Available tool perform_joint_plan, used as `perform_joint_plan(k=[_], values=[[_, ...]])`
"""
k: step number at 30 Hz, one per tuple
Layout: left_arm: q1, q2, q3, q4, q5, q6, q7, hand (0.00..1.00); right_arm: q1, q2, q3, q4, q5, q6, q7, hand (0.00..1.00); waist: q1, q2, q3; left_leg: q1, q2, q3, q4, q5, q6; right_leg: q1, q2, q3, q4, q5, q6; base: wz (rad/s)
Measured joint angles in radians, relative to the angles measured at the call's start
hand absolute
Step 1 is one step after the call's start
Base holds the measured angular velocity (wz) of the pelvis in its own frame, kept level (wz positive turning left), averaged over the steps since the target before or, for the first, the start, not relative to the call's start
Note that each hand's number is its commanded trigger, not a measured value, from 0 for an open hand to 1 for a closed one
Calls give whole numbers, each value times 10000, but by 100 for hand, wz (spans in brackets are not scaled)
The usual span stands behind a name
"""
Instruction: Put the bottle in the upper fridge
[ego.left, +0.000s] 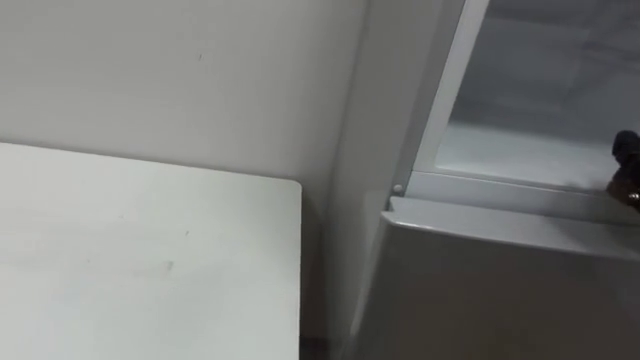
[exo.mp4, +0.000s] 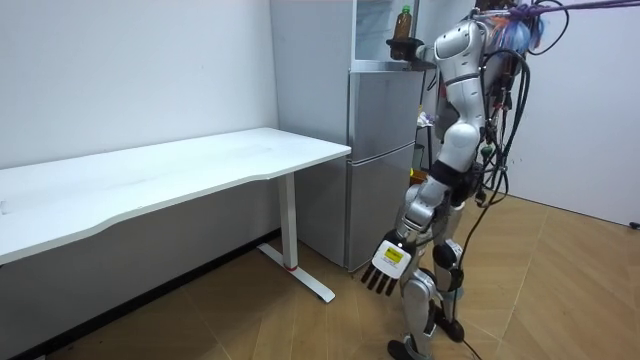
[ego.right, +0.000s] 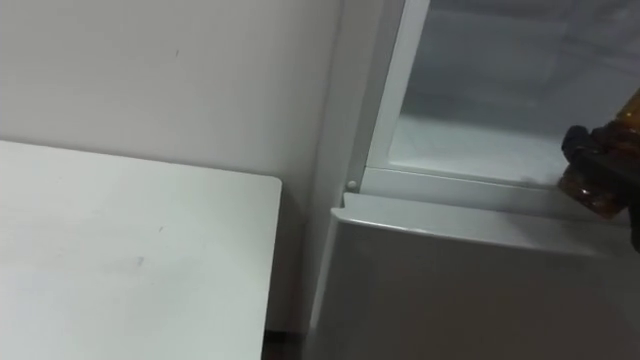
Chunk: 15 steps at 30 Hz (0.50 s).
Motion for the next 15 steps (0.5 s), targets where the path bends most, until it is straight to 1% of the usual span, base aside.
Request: perform_joint_plan(k=[1,4,6,9,10,12,15], values=[[0,24,27,0,-3,17,1,0,0,-55,0,109,0,14,3,100,2,-20,-13,-42,-3,-50,23,0,0,-10,-14,-65,27,0,0,9],[82,35,122,-5,-28,99,2,0,-24,-122,2,230,35,121,46,100,59,-30,-25,-133,8,-89,51,0,-1,-106,-17,-73,149,0,0,2],[182,38,171,-4,-28,170,-11,0,-235,-154,94,596,19,163,13,100,78,-32,-30,-190,6,-178,63,-1,0,-104,-20,-106,154,0,-1,5],[347,48,170,-2,-114,251,-9,0,-622,-433,526,1255,67,424,-136,100,71,-39,-34,-281,-2,-303,116,-2,-1,-109,-23,-197,165,-1,-2,10],[437,61,168,1,-125,316,0,0,-664,-512,759,1370,89,445,-252,100,113,-43,-36,-282,6,-318,122,0,-4,-102,-23,-241,177,-2,-4,7],[544,68,169,3,-96,407,25,0,-664,-607,980,1600,43,449,-288,100,230,-65,-52,-273,11,-334,125,5,-12,-89,-23,-300,193,-6,-11,7],[745,75,167,44,-89,465,66,0,-663,-612,1278,1756,-40,591,-342,100,346,-99,-39,-232,7,-397,165,10,-20,23,-29,-401,189,-13,-4,11]])
